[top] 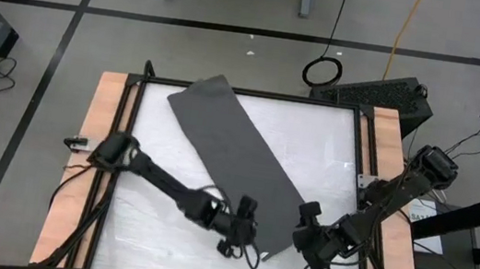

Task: Roll towel
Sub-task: Fold the dark gray towel

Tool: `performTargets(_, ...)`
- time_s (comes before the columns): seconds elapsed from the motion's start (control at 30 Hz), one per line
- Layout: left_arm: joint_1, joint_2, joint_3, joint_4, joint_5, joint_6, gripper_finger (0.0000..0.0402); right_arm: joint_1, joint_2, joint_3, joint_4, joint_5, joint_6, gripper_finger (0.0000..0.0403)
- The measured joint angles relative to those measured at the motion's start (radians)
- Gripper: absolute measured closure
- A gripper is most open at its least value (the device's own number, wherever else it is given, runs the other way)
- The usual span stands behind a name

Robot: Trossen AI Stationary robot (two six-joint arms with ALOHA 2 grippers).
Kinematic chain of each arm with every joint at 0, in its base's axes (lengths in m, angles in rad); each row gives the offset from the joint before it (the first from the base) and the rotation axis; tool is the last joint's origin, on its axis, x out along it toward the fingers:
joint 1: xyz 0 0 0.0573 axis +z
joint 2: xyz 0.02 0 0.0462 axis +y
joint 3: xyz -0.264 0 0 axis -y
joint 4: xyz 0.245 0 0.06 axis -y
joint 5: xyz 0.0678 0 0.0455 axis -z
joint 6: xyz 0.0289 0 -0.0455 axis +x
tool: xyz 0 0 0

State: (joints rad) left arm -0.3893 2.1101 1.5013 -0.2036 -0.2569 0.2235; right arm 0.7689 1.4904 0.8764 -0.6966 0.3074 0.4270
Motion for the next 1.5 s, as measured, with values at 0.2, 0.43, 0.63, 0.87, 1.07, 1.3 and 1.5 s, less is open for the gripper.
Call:
performTargets(0.2,-0.029,0.1,0.018,0.119,-0.002,-0.031,0.0196,0.0,0.026,-0.004,0.003,-0.065,0.006,0.0186)
performTargets(0.43,-0.047,0.173,0.117,0.137,0.084,-0.041,0.017,-0.011,0.033,-0.061,0.019,-0.075,0.012,0.0208)
performTargets(0.63,-0.046,0.22,0.14,0.147,0.127,-0.062,0.0164,-0.034,0.033,-0.132,0.099,-0.08,0.033,0.0216)
performTargets(0.87,-0.047,0.237,0.141,0.184,0.066,-0.142,0.02,-0.064,0.027,-0.203,0.207,-0.113,0.033,0.025)
performTargets(1.07,-0.041,0.239,0.14,0.196,0.025,-0.137,0.0333,-0.068,0.028,-0.21,0.235,-0.143,0.024,0.0359)
performTargets(1.3,-0.06,0.216,0.139,0.199,0.039,-0.109,0.0393,-0.059,0.02,-0.2,0.243,-0.164,0.041,0.0398)
performTargets(1.5,-0.109,0.103,0.139,0.174,0.026,-0.103,0.0397,-0.006,-0.019,-0.074,0.165,-0.176,0.057,0.0401)
